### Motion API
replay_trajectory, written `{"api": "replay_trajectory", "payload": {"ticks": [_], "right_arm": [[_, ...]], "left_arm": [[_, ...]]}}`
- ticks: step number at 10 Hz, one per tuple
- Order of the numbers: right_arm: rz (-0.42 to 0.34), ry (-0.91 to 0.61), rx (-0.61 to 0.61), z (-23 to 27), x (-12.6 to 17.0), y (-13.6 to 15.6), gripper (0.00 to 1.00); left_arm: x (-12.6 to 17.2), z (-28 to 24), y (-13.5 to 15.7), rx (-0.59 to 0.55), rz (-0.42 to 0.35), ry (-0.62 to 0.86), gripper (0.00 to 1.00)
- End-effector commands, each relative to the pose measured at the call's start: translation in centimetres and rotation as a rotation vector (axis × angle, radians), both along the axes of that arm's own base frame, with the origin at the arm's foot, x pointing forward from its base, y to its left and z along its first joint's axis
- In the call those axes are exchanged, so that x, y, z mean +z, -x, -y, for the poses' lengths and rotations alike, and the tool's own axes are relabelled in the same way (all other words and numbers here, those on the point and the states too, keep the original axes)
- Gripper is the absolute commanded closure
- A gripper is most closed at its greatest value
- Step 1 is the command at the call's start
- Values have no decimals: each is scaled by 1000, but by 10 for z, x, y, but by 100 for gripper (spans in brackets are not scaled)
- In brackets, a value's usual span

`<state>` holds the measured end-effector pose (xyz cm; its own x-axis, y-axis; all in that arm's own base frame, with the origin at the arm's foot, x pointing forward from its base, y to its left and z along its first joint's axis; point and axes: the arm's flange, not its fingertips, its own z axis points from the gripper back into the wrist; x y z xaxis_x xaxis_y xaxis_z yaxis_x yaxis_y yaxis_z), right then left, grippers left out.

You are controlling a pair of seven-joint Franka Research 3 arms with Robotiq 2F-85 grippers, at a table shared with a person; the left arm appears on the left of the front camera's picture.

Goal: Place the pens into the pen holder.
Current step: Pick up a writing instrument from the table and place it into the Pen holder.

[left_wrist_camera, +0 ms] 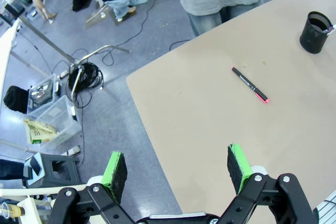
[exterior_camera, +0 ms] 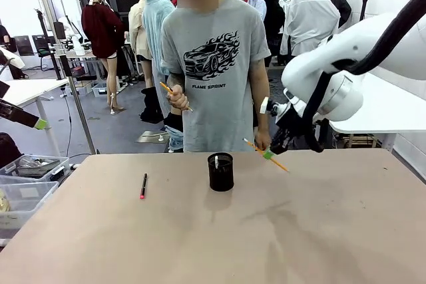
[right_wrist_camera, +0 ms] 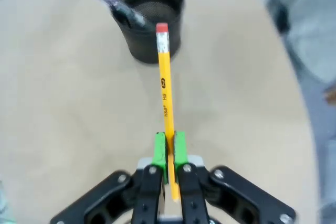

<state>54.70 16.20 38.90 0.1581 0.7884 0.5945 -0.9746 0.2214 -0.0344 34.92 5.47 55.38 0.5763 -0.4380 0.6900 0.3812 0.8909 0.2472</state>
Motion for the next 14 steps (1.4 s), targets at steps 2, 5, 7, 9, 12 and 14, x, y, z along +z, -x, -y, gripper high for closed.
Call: {"api": "replay_trajectory", "payload": {"ticks": [2, 5, 7, 9, 12, 14], "right_arm": [[78, -291, 287, 22, -14, 2, 100], [139, -415, 371, 25, -20, -12, 100], [173, -471, 411, 26, -20, -18, 100], [170, -509, 415, 33, -22, -19, 100], [173, -592, 291, 74, -14, 0, 100], [165, -730, 222, 133, -9, 26, 100]], "left_arm": [[0, 0, 0, 20, 0, 8, 0], [0, 0, 0, 20, 0, 8, 0], [0, 0, 0, 20, 0, 8, 0], [0, 0, 0, 20, 0, 8, 0], [0, 0, 0, 20, 0, 8, 0], [0, 0, 0, 20, 0, 8, 0]]}}
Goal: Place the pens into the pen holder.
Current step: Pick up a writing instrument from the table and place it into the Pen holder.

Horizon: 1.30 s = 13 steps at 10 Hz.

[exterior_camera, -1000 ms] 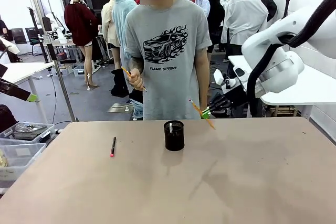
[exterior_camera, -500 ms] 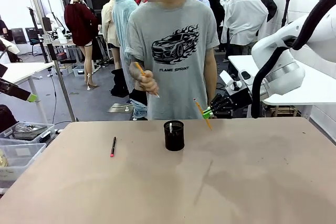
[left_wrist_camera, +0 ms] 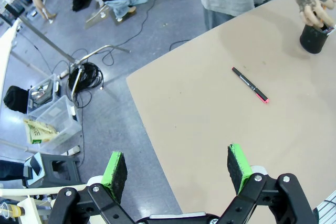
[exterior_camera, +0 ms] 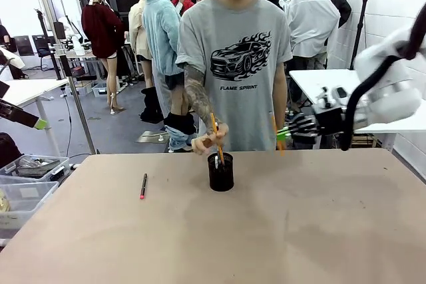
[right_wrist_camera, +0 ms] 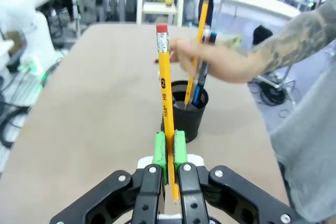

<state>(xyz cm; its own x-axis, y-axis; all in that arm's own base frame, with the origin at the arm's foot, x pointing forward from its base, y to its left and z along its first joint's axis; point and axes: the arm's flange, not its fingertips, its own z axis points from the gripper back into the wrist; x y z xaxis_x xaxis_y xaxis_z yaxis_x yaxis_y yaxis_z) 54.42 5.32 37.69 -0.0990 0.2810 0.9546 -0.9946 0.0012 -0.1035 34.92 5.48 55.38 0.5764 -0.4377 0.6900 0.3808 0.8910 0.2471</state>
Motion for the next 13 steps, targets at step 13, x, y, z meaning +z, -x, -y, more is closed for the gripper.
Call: {"api": "replay_trajectory", "payload": {"ticks": [13], "right_arm": [[94, -248, -374, 109, 2, 122, 100]], "left_arm": [[0, 0, 0, 20, 0, 8, 0]]}}
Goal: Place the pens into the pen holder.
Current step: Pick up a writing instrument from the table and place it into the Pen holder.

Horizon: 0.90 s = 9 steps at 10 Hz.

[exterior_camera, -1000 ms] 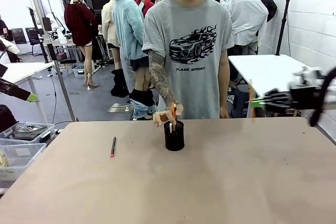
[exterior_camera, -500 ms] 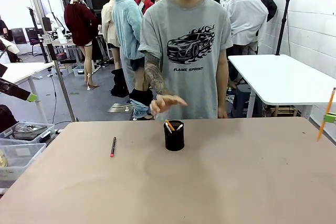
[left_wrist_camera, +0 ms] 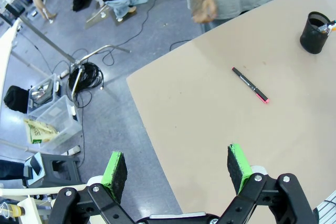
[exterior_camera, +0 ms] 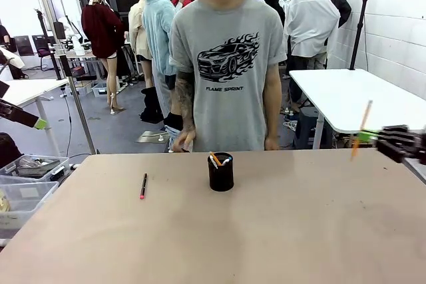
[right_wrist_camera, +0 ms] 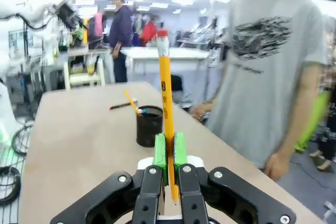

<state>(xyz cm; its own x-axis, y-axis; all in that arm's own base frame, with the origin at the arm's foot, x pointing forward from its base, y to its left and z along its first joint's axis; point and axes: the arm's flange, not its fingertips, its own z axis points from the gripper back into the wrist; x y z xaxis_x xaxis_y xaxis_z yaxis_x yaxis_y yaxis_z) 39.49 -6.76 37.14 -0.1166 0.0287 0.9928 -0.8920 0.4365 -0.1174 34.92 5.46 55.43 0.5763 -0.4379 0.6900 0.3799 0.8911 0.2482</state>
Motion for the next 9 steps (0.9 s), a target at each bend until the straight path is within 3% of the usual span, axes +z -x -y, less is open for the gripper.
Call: {"api": "replay_trajectory", "payload": {"ticks": [1, 4, 6, 9], "right_arm": [[-8, 103, 158, -40, 12, -71, 100], [-29, 144, 347, -123, 30, -152, 100], [-25, 200, 432, -177, 47, -189, 100], [-64, 163, 555, -227, 34, -230, 100]], "left_arm": [[0, 0, 0, 19, 0, 9, 0], [0, 0, 0, 19, 0, 9, 0], [0, 0, 0, 19, 0, 9, 0], [0, 0, 0, 19, 0, 9, 0]]}}
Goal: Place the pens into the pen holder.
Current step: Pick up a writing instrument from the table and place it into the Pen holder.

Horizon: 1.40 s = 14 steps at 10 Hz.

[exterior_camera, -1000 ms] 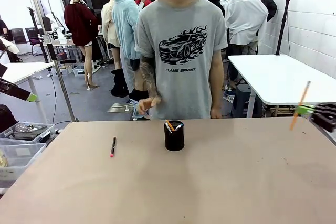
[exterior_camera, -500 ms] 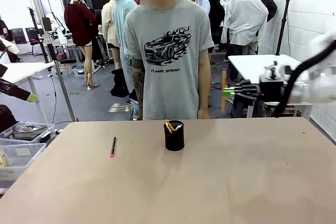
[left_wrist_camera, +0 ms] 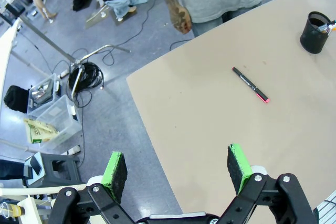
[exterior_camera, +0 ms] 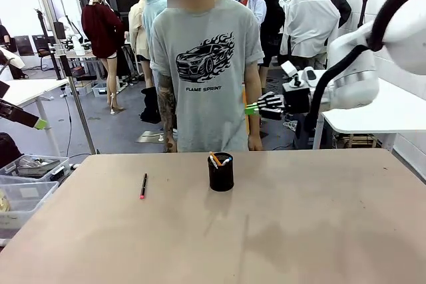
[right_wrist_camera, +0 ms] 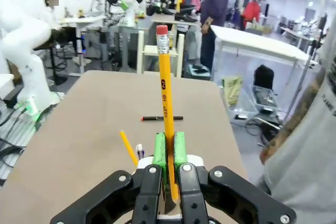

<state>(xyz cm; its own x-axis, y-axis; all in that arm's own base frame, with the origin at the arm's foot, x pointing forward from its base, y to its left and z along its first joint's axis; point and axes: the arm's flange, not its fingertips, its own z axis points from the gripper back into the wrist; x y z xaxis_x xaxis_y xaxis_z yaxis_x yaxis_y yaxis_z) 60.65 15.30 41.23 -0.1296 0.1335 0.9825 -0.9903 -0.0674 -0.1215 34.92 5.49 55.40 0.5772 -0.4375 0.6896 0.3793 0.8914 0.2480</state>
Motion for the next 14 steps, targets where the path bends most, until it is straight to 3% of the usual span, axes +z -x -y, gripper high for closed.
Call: {"api": "replay_trajectory", "payload": {"ticks": [1, 3, 9, 14], "right_arm": [[-58, 22, 83, -20, -13, -27, 100], [-120, 35, 176, -54, -43, -39, 100], [-158, 64, 256, -86, -68, -36, 100], [-178, 96, 244, -87, -86, -39, 100]], "left_arm": [[0, 0, 0, 18, 0, 9, 0], [0, 0, 0, 18, 0, 9, 0], [0, 0, 0, 18, 0, 9, 0], [0, 0, 0, 18, 0, 9, 0]]}}
